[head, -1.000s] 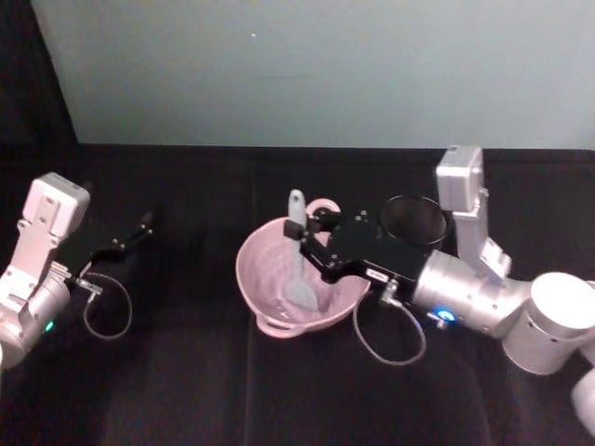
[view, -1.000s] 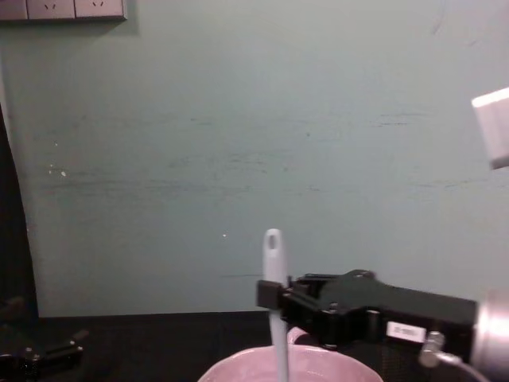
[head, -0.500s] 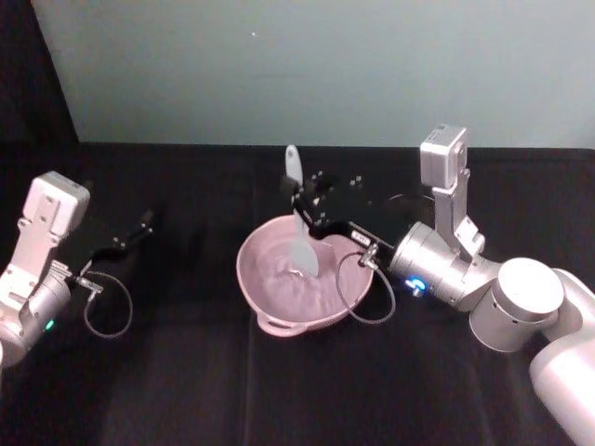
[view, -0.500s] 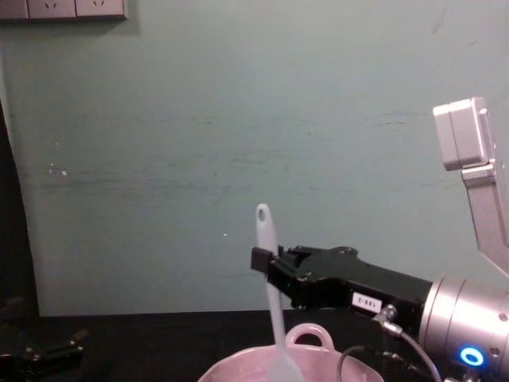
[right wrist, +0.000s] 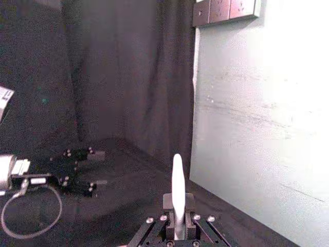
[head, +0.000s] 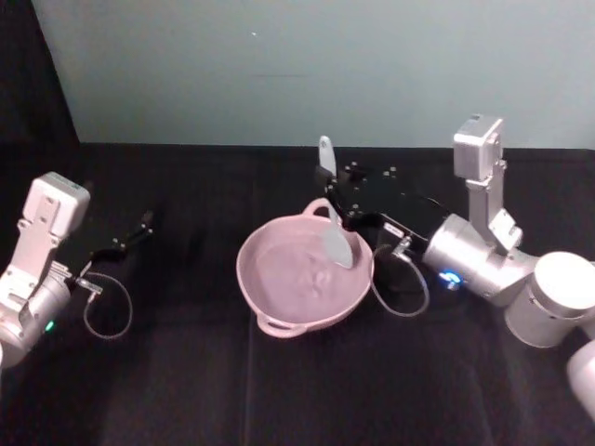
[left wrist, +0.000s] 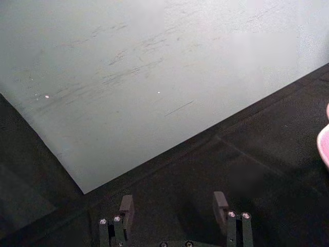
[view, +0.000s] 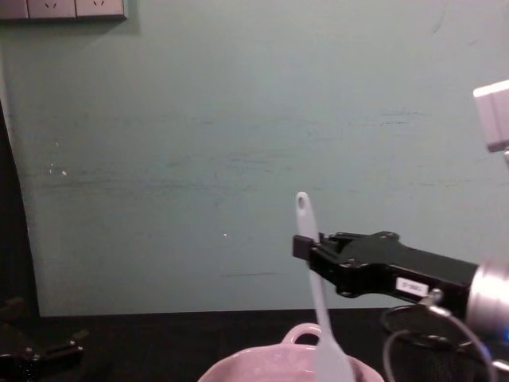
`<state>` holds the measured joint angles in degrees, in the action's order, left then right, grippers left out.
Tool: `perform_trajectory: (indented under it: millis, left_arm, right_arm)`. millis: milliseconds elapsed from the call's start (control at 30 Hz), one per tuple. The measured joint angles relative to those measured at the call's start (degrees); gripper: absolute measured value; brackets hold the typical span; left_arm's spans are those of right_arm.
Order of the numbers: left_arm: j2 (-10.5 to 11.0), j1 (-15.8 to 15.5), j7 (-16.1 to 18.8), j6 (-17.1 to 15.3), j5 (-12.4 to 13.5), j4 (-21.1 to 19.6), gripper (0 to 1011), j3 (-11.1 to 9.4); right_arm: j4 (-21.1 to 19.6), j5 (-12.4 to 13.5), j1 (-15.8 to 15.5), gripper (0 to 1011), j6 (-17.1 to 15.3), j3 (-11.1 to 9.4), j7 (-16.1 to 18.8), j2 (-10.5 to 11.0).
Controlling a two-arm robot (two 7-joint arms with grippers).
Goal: Use the one hand to pick up the spoon and stir the clear water in the bowl.
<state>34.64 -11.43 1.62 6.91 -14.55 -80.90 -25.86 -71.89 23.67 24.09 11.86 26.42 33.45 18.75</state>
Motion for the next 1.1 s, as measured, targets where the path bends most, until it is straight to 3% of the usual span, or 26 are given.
perform_trajectory:
  millis: [267, 467, 667, 867, 1100]
  left_arm:
    - [0.0, 0.0, 0.0, 0.0, 0.0, 0.0, 1011, 0.0]
    - [0.0, 0.0, 0.0, 0.0, 0.0, 0.0, 1011, 0.0]
    - [0.0, 0.0, 0.0, 0.0, 0.0, 0.0, 1011, 0.0]
    - [0.0, 0.0, 0.0, 0.0, 0.0, 0.0, 1011, 0.0]
    - [0.0, 0.0, 0.0, 0.0, 0.0, 0.0, 1011, 0.0]
  right_arm:
    - [-6.85, -0.1, -1.51, 118, -5.34, -0.67, 1.65, 5.5]
    - [-13.11, 1.08, -2.58, 118, -11.04, -1.56, 2.12, 10.58]
    - [-17.26, 2.41, -3.26, 118, -15.8, -1.92, 2.14, 14.32]
    - [-19.29, 5.31, -4.05, 118, -17.38, -1.51, 3.52, 15.52]
    - [-18.67, 6.95, -3.76, 118, -16.72, 0.46, 4.23, 13.96]
